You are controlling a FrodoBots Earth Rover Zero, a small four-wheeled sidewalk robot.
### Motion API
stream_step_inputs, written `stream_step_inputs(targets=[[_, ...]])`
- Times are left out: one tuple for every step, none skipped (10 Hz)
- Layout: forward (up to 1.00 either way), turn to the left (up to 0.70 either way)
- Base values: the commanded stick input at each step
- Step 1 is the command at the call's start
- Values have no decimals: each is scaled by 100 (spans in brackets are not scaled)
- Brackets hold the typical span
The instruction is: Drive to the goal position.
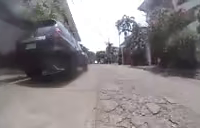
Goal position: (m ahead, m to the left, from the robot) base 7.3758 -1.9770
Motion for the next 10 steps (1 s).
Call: stream_step_inputs(targets=[[100, 0], [100, 0], [100, -7], [100, -36], [100, -40], [100, -39], [100, -7], [100, 0], [100, 0], [100, 0]])
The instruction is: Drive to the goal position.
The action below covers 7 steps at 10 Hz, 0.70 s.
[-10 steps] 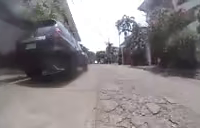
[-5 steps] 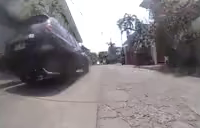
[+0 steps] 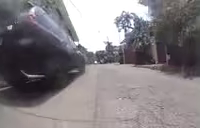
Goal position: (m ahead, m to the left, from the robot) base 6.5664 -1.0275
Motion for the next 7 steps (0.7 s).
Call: stream_step_inputs(targets=[[100, 0], [100, 0], [100, 0], [100, 0], [100, 0], [100, 0], [100, -2]])
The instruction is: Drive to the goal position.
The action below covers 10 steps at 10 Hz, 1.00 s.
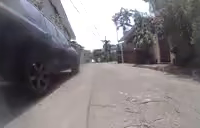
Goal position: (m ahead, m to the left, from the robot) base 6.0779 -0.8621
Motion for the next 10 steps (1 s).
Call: stream_step_inputs(targets=[[100, -14], [100, -28], [100, -39], [100, -40], [100, -22], [100, -6], [100, -2], [100, -2], [100, -2], [100, -2]])
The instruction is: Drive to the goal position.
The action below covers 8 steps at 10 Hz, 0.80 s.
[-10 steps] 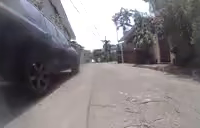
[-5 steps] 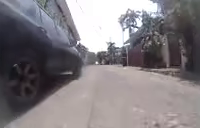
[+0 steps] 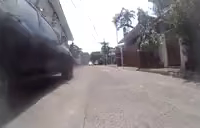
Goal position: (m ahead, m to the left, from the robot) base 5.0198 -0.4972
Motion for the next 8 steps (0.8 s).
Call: stream_step_inputs(targets=[[100, -2], [100, -2], [100, -2], [100, -2], [100, -1], [100, 0], [100, 0], [100, 0]])
